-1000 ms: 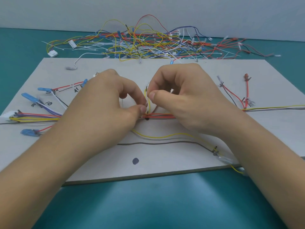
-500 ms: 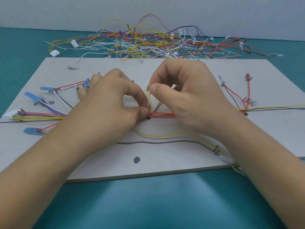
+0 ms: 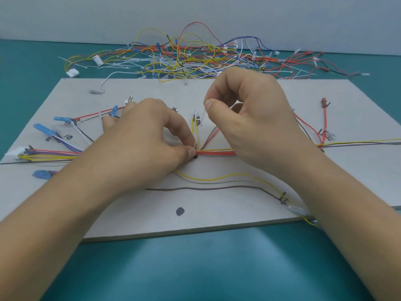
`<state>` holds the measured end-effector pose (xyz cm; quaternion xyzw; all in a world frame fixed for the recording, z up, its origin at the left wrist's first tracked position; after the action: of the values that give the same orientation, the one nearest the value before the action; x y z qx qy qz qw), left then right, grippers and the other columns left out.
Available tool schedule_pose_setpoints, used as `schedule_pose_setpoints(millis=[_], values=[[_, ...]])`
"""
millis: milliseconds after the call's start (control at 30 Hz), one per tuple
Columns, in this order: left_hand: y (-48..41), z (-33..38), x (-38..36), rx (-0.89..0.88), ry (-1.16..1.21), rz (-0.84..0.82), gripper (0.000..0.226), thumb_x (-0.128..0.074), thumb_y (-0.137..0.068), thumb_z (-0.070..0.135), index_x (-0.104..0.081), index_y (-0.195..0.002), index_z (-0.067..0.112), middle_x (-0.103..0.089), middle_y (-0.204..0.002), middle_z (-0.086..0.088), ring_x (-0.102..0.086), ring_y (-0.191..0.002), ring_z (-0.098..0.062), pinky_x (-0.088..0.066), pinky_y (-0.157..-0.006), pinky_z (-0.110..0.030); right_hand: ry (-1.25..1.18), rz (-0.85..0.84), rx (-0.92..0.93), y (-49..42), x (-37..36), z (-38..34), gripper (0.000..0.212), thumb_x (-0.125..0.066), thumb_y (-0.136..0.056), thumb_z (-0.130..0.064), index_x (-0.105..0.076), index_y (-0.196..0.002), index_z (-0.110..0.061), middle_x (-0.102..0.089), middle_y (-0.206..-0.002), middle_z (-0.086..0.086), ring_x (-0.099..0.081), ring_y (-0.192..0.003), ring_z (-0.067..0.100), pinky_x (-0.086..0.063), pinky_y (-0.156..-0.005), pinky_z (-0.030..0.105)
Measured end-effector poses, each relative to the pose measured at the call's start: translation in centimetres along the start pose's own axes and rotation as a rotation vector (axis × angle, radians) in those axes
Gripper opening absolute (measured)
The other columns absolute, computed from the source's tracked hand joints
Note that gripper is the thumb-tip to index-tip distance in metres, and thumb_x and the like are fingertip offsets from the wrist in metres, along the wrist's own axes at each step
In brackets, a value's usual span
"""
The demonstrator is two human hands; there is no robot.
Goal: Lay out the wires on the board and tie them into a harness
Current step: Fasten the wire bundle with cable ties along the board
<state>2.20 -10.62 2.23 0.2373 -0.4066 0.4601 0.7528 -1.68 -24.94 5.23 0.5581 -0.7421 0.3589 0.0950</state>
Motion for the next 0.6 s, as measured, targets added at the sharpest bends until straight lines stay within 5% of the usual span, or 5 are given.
schedule_pose_setpoints(millis=[267,400,600], values=[[0.1,0.0,0.1,-0.006,-0.054,0.040,0.010,-0.078,-0.078,0.047,-0.073,-0.073,0.040,-0.060,-0.103,0.013,-0.047,-0.112,-0.020,-0.030,-0.094,-0.040,0.044,0.046,-0.054,-0.4,-0.4,0.8,0.012,-0.061,-0.084,-0.007,-0.063,-0.075,-0.015,-0.060,-0.065,-0.008,-0.051,-0.059,0.003,-0.038,-0.053,0.015],[0.4,0.2,-0.1,-0.057,0.022,0.003,0.007,-0.071,-0.074,0.049,-0.073,-0.074,0.042,-0.058,-0.101,0.012,-0.051,-0.102,-0.014,-0.037,-0.101,-0.045,0.072,-0.095,-0.190,-0.7,0.7,2.4,0.013,-0.065,-0.085,-0.012,-0.069,-0.073,-0.016,-0.069,-0.066,0.000,-0.058,-0.057,0.011,-0.048,-0.055,0.028],[0.9,1.0,-0.2,-0.129,0.069,0.033,0.013,-0.068,-0.074,0.050,-0.072,-0.076,0.038,-0.059,-0.097,0.012,-0.053,-0.103,-0.015,-0.041,-0.101,-0.051,0.369,-0.330,-0.323,0.3,3.8,5.0,0.013,-0.071,-0.085,-0.027,-0.073,-0.073,-0.022,-0.068,-0.062,-0.012,-0.057,-0.050,0.000,-0.041,-0.044,0.013]])
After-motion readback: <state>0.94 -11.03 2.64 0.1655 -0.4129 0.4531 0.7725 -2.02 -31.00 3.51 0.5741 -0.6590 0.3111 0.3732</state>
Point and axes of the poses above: each hand's wrist, its own y-axis away from the middle knuckle, its own x-axis out of the back of the hand, z = x × y, the point moved 8 cm from there along -y, towards the middle knuckle
